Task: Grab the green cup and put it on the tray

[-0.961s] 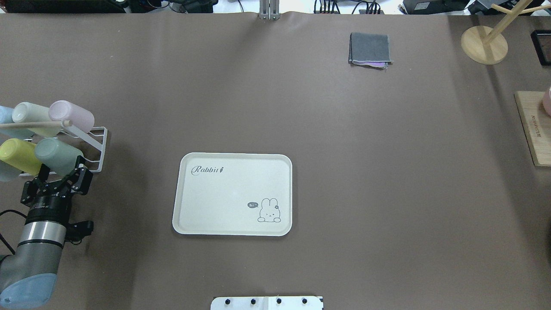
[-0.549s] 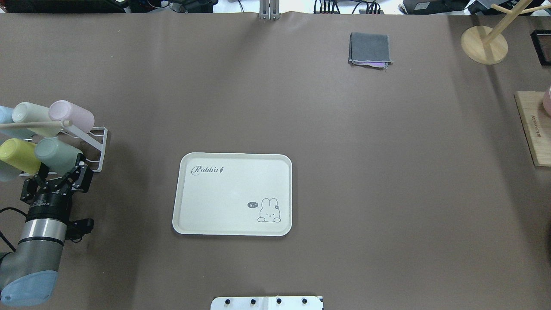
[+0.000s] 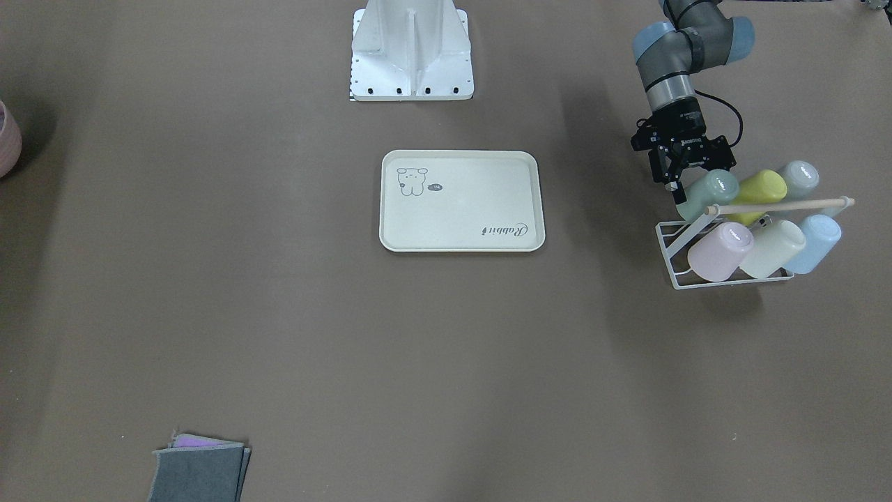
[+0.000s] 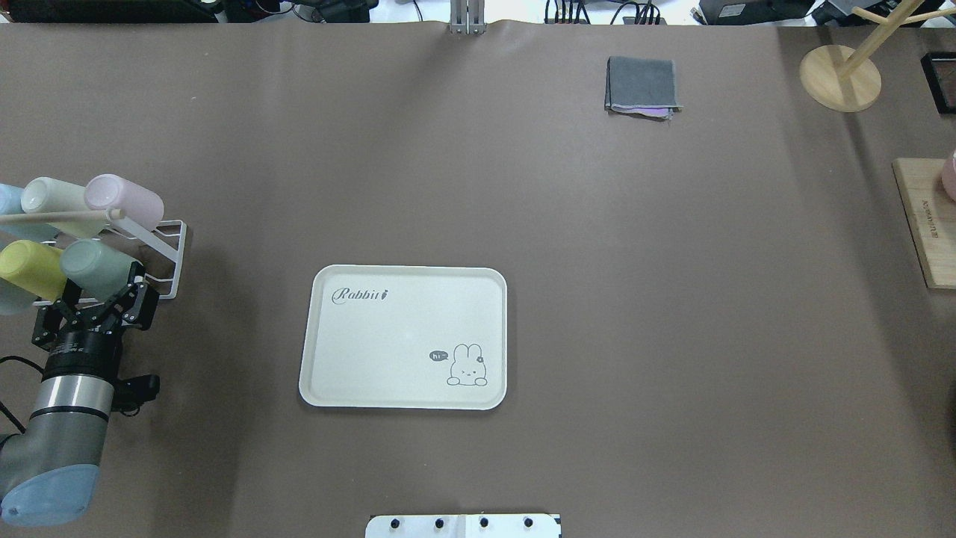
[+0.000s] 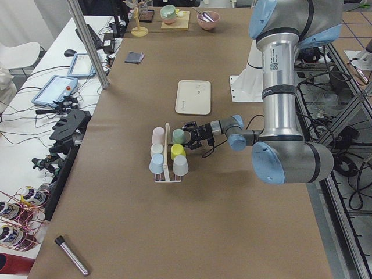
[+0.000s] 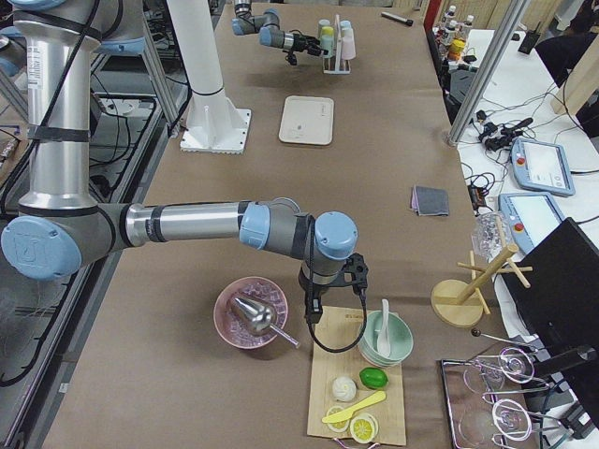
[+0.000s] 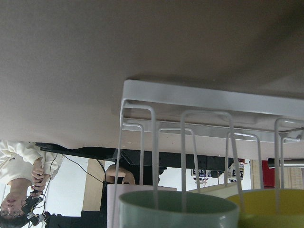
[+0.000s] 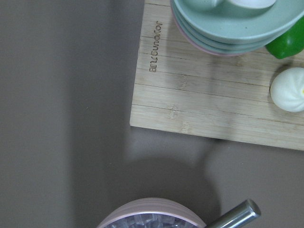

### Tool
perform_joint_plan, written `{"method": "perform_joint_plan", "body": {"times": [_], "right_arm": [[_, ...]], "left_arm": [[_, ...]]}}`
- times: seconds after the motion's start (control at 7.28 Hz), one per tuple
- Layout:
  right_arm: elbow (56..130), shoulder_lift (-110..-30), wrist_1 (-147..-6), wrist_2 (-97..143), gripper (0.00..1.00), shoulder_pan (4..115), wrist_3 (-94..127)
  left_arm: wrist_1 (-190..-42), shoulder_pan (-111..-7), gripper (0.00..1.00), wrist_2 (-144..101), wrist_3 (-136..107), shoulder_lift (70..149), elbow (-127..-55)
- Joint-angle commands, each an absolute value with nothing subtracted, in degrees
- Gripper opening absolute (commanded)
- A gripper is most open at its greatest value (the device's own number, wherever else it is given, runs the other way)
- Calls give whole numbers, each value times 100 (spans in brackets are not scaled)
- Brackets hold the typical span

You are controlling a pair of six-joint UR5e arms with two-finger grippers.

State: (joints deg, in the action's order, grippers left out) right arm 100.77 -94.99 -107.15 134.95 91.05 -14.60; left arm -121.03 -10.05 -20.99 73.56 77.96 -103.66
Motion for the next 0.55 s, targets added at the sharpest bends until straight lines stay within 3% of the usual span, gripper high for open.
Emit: {"method": "perform_joint_plan", "body": {"times": [0.0,0.41], "right_arm": [[10037,-9484,-10722,13456,100,9105,-1459],[10037,-9466,-10723,13325,100,9097,-926]], "left_arm": [[-12094,-1046,97,-2101,7356,7796,-10354],[-12094,-1072,95,-2109,7356,7840,-10336]]}}
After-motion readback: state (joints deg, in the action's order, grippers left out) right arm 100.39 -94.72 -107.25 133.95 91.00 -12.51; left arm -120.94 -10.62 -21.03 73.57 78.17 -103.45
